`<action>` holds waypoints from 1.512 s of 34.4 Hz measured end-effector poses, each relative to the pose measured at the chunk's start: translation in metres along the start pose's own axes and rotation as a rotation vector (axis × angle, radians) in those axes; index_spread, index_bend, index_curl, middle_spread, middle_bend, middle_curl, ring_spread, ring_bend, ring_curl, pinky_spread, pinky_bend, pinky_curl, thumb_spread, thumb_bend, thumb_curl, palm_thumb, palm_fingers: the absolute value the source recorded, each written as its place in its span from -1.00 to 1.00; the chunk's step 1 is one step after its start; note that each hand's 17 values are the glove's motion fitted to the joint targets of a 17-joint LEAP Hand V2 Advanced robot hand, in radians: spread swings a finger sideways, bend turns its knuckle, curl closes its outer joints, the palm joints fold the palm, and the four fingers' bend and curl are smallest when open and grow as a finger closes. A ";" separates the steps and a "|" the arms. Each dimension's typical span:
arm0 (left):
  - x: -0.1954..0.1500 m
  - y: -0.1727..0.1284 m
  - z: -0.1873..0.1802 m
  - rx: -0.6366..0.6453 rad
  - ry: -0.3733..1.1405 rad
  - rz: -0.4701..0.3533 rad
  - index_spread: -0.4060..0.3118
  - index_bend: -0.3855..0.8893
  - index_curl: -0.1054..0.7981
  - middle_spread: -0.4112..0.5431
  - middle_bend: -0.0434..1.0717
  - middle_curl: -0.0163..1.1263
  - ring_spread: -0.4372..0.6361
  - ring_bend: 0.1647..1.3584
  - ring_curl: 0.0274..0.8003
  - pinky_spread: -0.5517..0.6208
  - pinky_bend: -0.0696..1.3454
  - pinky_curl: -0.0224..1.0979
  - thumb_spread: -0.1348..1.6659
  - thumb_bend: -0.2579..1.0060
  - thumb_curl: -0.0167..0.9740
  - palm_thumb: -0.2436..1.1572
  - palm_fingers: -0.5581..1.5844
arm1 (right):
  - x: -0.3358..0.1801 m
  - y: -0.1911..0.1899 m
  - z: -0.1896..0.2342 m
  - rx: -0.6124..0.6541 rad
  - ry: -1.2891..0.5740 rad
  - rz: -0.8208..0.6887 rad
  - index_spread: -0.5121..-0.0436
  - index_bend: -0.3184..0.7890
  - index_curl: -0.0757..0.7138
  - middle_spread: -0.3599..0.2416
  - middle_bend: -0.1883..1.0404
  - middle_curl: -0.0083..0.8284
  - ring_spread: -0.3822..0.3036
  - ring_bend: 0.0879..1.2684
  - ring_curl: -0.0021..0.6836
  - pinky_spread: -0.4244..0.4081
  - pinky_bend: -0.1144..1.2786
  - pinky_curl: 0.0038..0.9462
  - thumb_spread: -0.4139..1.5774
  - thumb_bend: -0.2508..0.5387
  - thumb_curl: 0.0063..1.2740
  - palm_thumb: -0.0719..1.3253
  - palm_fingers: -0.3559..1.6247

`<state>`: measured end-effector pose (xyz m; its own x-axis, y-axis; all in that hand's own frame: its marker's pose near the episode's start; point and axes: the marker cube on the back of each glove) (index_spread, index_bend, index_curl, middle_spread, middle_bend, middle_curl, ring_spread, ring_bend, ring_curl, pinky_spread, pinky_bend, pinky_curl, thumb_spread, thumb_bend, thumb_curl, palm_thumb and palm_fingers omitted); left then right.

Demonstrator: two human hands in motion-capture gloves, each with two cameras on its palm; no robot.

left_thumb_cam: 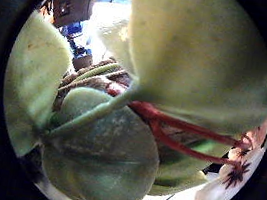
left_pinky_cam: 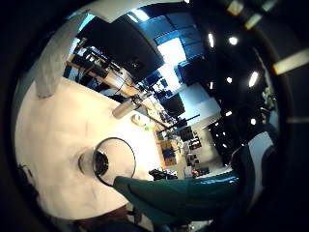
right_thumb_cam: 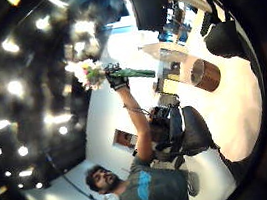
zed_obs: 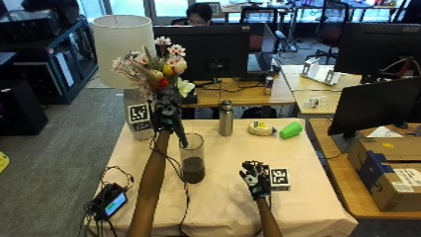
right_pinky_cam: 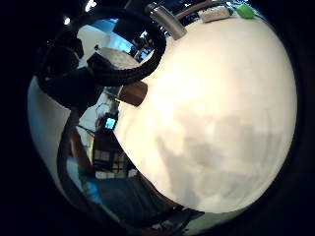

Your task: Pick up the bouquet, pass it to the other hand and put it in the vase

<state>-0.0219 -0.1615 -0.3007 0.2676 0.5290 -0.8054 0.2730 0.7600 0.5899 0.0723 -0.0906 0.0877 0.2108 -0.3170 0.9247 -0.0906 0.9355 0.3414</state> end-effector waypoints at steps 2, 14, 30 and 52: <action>-0.008 -0.001 -0.002 0.011 0.020 -0.100 -0.87 0.00 0.31 -0.93 0.24 -0.05 -0.89 0.00 0.10 -0.78 -0.04 -0.17 -0.47 -0.66 0.41 0.43 0.83 | 0.000 0.001 0.000 -0.001 0.016 0.025 -0.04 -0.20 0.14 -0.31 -0.11 0.10 -0.20 -0.44 0.11 0.42 -0.27 -0.26 0.26 -0.44 -0.03 0.28 0.34; -0.066 0.018 0.024 -0.134 0.029 -0.070 -0.88 0.00 0.33 -0.93 0.25 -0.05 -0.88 0.00 0.11 -0.78 -0.04 -0.17 -0.47 -0.66 0.43 0.42 0.83 | -0.001 -0.002 0.009 -0.013 0.042 0.046 -0.03 -0.20 0.09 -0.31 -0.18 0.09 -0.20 -0.52 0.11 0.48 -0.33 -0.28 0.29 -0.44 -0.07 0.28 0.37; -0.088 0.014 0.042 -0.165 -0.094 -0.261 -0.83 -0.15 0.28 -0.91 0.28 -0.05 -0.87 0.02 0.12 -0.75 -0.08 -0.19 -0.45 -0.66 0.44 0.41 0.74 | -0.001 0.004 0.001 0.014 0.037 0.132 -0.03 -0.20 0.04 -0.30 -0.21 0.10 -0.19 -0.63 0.11 0.54 -0.40 -0.29 0.29 -0.43 -0.10 0.29 0.38; -0.096 0.007 -0.020 -0.190 -0.148 -0.047 0.66 -0.37 -0.53 0.72 -0.59 -0.44 0.61 -0.09 -0.22 0.78 0.16 -0.28 -0.11 -0.69 -0.10 -0.27 -0.65 | -0.001 -0.004 0.015 -0.002 0.051 0.091 -0.04 -0.18 0.03 -0.28 -0.26 0.10 -0.16 -0.71 0.12 0.64 -0.49 -0.29 0.31 -0.43 -0.13 0.29 0.37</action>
<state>-0.0639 -0.1999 -0.2206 0.3951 0.4410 -0.8059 0.1133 0.8471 0.5192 0.0578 -0.0963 0.0875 0.2508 -0.2221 0.9422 -0.1094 0.9606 0.2555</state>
